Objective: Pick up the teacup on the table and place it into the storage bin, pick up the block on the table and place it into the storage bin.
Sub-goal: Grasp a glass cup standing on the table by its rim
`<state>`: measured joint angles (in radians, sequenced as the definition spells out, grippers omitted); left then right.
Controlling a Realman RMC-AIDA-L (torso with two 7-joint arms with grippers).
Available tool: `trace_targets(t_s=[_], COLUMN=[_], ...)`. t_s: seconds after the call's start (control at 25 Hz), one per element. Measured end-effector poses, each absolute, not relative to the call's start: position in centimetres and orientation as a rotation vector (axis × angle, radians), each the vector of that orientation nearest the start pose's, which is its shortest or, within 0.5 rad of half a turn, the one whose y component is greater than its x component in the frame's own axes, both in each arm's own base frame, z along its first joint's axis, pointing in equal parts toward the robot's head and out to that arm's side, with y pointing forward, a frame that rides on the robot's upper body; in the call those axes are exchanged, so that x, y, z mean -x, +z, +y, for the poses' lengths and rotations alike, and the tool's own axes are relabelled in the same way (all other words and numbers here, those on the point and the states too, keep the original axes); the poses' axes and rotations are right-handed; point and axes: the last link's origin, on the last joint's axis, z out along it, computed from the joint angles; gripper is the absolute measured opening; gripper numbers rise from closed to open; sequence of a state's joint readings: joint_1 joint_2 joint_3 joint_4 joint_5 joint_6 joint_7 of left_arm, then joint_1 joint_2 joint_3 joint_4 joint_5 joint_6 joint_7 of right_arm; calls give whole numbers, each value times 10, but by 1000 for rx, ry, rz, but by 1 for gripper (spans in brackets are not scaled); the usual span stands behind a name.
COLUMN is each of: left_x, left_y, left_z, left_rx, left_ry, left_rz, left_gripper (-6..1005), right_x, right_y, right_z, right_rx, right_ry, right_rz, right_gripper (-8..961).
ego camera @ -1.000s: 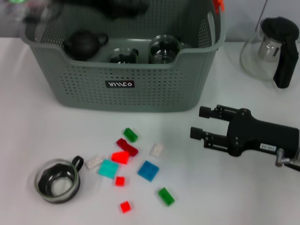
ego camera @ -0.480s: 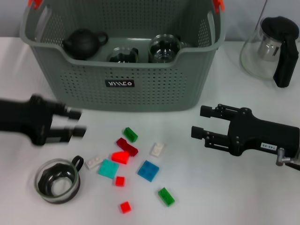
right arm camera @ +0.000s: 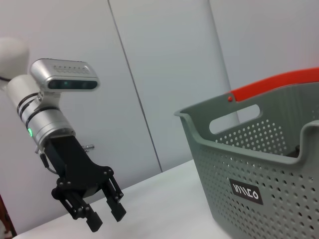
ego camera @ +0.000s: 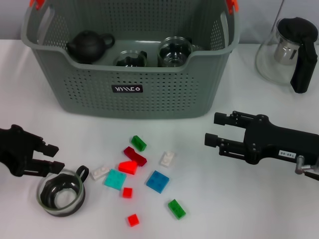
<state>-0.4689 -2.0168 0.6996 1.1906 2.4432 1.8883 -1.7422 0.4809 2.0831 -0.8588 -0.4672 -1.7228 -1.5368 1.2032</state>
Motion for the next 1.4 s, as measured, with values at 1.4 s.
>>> trace_targets(t_s=[1.4], left_x=[262], left_y=[46], left_z=[331], left_rx=[2712], left_ry=[650], left_rz=[-952], left_gripper=[443], right_x=[-263], right_y=[-37], right_z=[303], right_rx=[2711], right_ry=[899], right_rz=[609], right_gripper=[715])
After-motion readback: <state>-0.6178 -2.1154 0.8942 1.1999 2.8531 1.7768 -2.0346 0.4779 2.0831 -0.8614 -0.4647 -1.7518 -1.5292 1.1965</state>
